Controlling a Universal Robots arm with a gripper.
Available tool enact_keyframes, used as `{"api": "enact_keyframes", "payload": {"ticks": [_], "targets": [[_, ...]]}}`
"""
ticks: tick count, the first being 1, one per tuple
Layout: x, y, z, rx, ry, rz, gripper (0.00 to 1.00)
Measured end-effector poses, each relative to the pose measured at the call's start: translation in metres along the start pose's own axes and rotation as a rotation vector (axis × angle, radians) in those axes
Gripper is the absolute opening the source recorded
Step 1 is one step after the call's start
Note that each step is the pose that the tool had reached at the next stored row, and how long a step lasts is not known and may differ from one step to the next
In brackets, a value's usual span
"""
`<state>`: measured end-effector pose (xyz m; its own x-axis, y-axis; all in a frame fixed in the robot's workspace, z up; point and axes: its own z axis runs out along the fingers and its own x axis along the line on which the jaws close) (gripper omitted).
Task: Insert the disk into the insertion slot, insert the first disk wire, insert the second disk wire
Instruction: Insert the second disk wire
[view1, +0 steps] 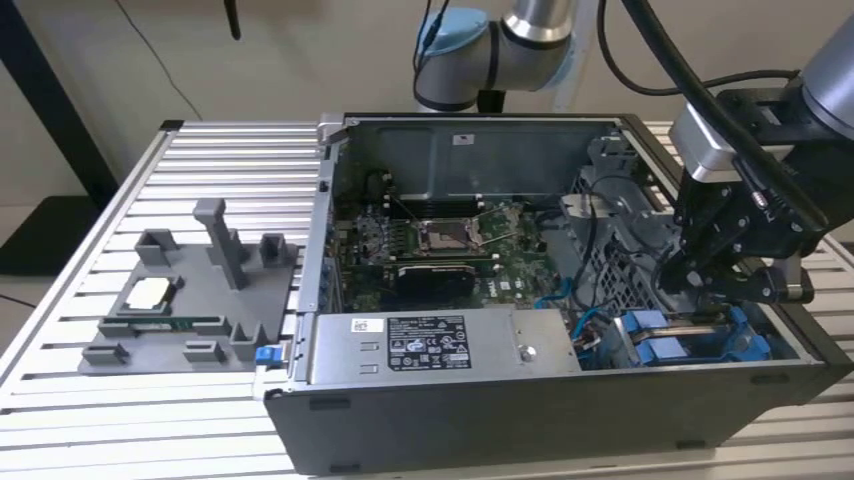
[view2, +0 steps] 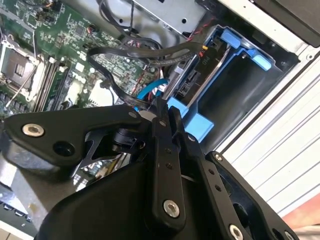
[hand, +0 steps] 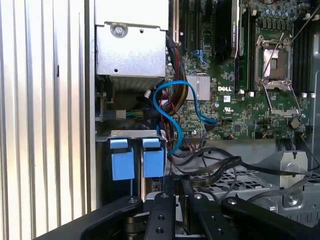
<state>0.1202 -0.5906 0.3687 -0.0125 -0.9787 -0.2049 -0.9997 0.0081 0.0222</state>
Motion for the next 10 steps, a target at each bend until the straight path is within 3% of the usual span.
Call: {"api": "enact_keyframes", "payload": {"ticks": [10], "targets": [[0.0, 0.0, 0.0, -0.0001, -0.0051, 0.0, 0.16]]}}
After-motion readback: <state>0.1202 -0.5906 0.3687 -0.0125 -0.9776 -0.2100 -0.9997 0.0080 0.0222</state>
